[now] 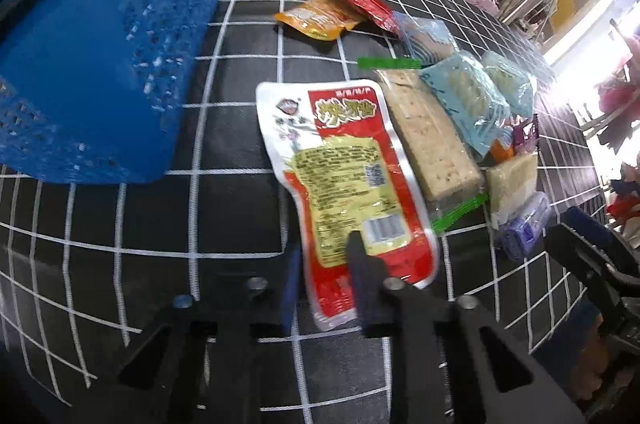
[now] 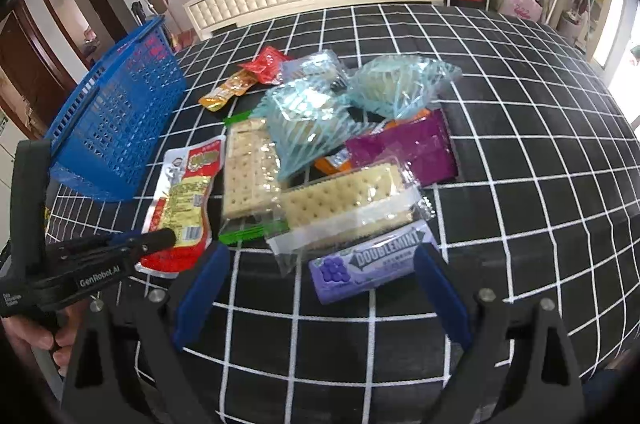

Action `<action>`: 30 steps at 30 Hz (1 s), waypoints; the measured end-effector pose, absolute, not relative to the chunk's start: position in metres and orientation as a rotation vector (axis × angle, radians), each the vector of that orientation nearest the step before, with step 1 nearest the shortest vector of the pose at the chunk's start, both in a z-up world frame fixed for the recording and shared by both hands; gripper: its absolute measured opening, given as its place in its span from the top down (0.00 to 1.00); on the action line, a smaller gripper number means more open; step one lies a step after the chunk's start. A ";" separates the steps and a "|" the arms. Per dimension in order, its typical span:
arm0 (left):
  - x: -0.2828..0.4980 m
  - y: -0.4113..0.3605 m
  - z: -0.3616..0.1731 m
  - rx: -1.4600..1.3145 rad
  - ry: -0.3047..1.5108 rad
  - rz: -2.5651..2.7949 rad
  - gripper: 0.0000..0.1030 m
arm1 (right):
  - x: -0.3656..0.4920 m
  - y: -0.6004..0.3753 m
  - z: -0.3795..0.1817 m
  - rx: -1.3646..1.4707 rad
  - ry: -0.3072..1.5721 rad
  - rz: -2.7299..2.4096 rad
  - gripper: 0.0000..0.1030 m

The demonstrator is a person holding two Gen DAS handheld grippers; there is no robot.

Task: Organize snacks
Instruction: 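Grasp the red-and-white spicy strip pack with the left gripper while the right gripper grasps a blue-striped bread bag, then carry the red pack over the basket with the left gripper while the right gripper carries the bread bag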

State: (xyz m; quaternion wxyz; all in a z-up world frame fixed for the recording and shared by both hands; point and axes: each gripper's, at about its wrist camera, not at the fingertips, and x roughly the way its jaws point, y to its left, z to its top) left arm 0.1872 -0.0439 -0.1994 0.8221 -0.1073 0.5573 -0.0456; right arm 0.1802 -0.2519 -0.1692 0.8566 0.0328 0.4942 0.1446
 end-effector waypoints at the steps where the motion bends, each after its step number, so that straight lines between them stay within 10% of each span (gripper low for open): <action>1: 0.187 -0.046 -0.199 -0.214 1.184 -0.094 0.90 | 0.182 -0.251 -0.170 0.065 1.040 0.302 0.07; 30: 0.194 -0.068 -0.165 0.006 0.979 0.025 1.00 | 0.303 -0.195 -0.191 -0.176 1.112 0.453 0.14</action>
